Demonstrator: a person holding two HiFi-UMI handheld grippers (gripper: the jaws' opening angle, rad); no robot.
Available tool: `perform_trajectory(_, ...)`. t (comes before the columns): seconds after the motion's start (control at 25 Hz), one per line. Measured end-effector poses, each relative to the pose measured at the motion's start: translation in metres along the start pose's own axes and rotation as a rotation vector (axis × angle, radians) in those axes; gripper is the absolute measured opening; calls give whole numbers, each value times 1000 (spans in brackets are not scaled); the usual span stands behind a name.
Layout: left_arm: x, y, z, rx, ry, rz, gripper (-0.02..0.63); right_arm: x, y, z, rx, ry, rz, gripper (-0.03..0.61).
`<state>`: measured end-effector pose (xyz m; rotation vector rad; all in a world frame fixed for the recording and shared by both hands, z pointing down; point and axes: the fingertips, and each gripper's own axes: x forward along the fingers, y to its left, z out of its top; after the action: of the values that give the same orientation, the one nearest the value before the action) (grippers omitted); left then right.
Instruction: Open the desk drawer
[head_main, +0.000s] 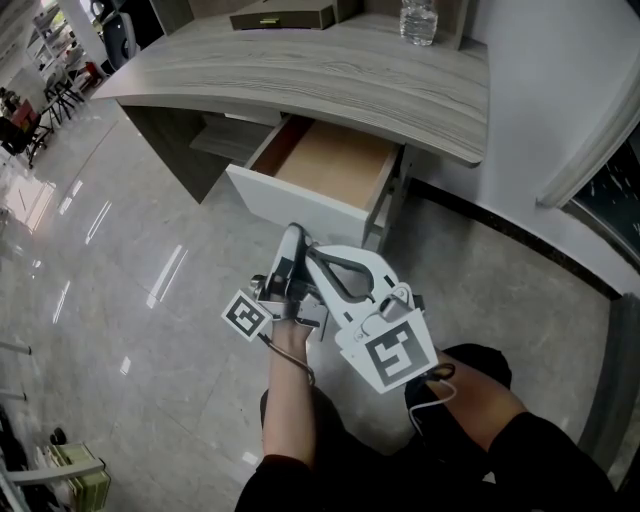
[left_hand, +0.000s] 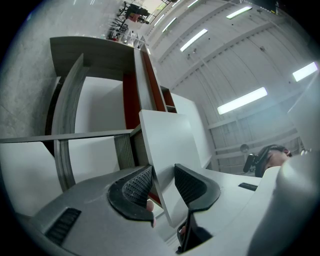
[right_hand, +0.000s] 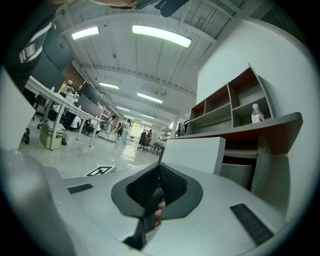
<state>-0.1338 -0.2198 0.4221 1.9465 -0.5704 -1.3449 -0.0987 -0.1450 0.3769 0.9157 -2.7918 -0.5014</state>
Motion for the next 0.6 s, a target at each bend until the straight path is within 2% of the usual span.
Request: perform_trajectory(0.6,-8,-4,0,1,15,3,146,4,13,8,13,-18,35,6)
